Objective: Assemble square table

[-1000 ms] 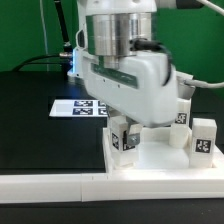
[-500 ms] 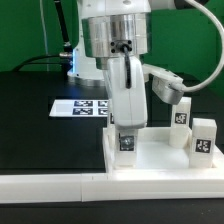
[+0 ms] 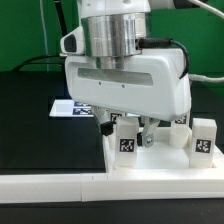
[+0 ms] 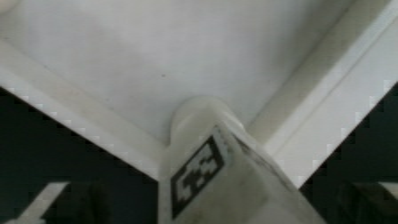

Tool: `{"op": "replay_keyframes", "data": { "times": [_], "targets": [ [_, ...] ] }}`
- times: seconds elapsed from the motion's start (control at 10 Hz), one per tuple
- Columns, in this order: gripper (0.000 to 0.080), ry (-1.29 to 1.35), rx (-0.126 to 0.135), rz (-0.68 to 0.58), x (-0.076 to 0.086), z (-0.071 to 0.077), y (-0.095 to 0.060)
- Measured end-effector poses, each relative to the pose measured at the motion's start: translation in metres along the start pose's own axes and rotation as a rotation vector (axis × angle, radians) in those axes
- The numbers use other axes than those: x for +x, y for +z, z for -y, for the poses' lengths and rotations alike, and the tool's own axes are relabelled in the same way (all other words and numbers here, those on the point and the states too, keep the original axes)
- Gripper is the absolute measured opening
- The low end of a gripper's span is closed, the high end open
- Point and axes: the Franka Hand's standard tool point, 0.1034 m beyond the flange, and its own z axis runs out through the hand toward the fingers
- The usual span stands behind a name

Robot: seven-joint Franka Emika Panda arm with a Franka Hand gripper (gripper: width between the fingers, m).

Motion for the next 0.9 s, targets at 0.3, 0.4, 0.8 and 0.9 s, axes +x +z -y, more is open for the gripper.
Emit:
{"op": "replay_keyframes", "data": {
  "times": [0.3, 0.4, 0.8, 0.9],
  "targets": [
    [0.0649, -0.513, -0.059, -0.042, 0.007, 0.007, -0.007],
    [0.0649, -0.628, -0.061, -0.041, 0.006, 0.01, -0.009],
    [0.0391, -0.655, -0.06, -0.043, 0.008, 0.009, -0.01],
    [0.0288, -0.587, -0.058, -0.044, 0.008, 0.009, -0.01]
  ]
}}
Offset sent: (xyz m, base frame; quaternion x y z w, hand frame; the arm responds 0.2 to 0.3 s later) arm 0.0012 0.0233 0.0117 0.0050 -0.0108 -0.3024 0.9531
